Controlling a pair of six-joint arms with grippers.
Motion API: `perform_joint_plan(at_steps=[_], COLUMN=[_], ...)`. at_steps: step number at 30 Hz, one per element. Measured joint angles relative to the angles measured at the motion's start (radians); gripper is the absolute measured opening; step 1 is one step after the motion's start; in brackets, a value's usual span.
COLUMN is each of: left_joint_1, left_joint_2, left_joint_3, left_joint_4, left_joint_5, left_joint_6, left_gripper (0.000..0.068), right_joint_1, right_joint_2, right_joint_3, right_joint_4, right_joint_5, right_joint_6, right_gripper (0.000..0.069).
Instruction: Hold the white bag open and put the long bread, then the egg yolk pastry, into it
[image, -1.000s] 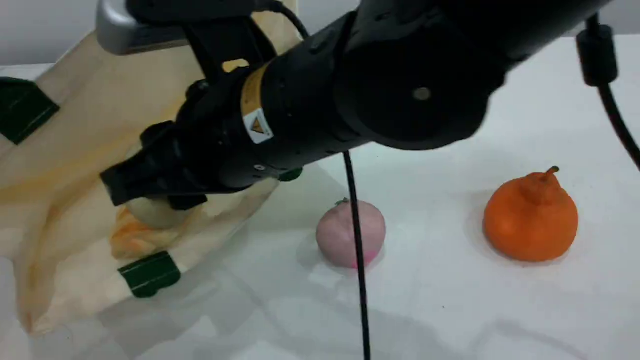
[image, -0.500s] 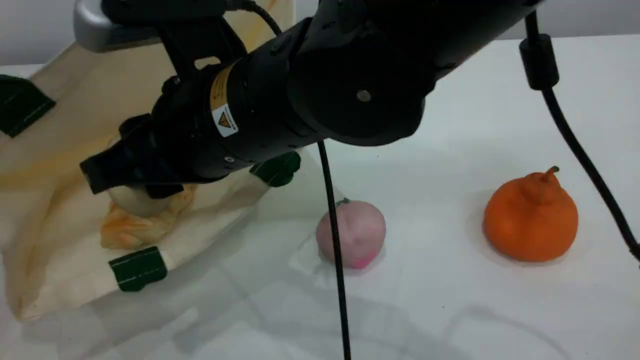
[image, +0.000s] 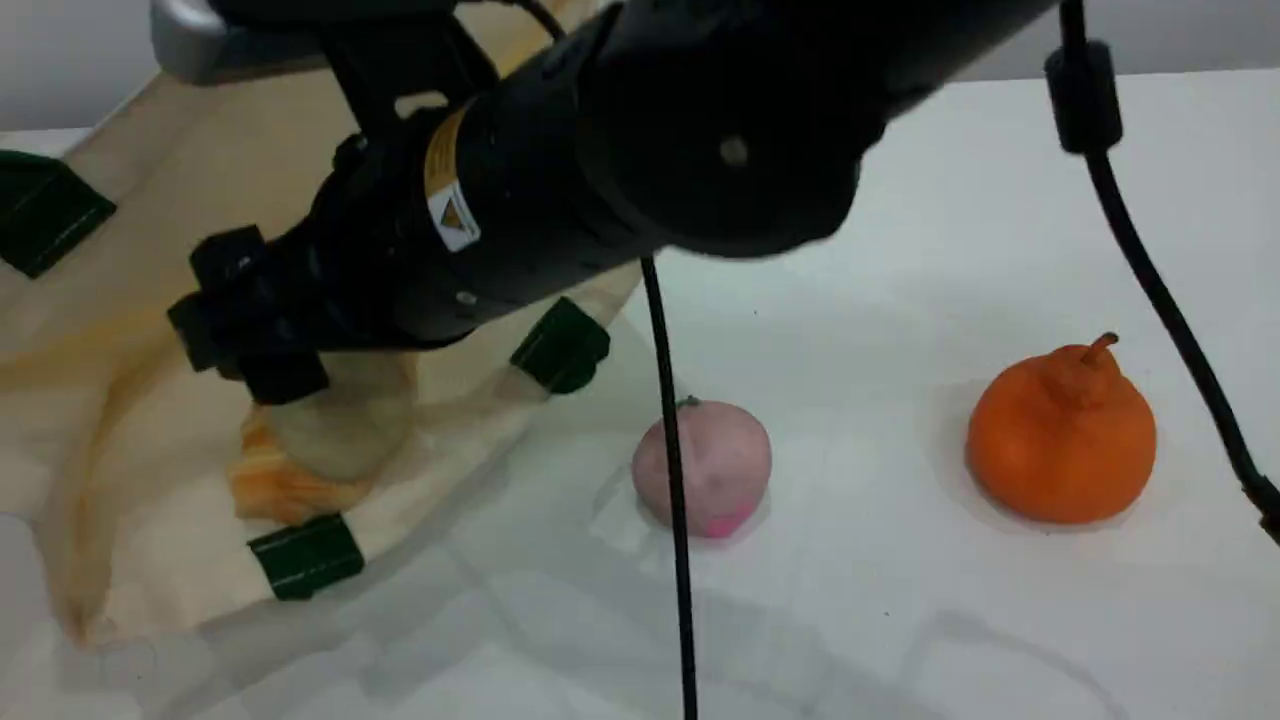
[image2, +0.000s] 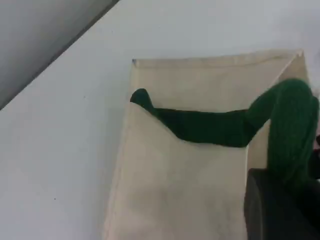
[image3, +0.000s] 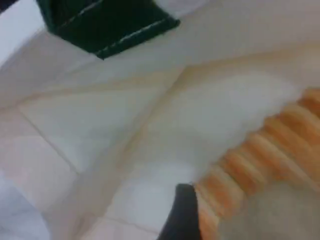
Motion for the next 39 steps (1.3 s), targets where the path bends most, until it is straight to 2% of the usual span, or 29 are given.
perform_joint_plan(at_steps=[9, 14, 22, 27, 30, 39], left_joint_1=[0.0, 0.0, 0.0, 0.0, 0.0, 0.0], left_joint_2=[0.0, 0.0, 0.0, 0.0, 0.0, 0.0], left_joint_3=[0.0, 0.0, 0.0, 0.0, 0.0, 0.0], left_joint_4=[0.004, 0.004, 0.001, 0.001, 0.001, -0.001], left_joint_5=[-0.001, 0.0, 0.0, 0.0, 0.0, 0.0], left_joint_6=[0.0, 0.0, 0.0, 0.0, 0.0, 0.0], left_gripper=[0.0086, 0.0086, 0.0086, 0.0086, 0.0086, 0.0086], right_joint_1=[-0.055, -0.112, -0.283, -0.407, -0.449, -0.452], right_joint_2=[-0.173, -0.283, -0.414, -0.425, -0.425, -0.425], right_joint_3=[0.0, 0.0, 0.0, 0.0, 0.0, 0.0], right_joint_4=[-0.01, -0.08, -0.136, -0.14, -0.155, -0.189], right_joint_5=[0.302, 0.45, 0.609, 0.672, 0.679, 0.688], right_joint_6=[-0.054, -0.051, -0.042, -0.042, -0.042, -0.042], right_gripper=[0.058, 0.058, 0.058, 0.058, 0.058, 0.058])
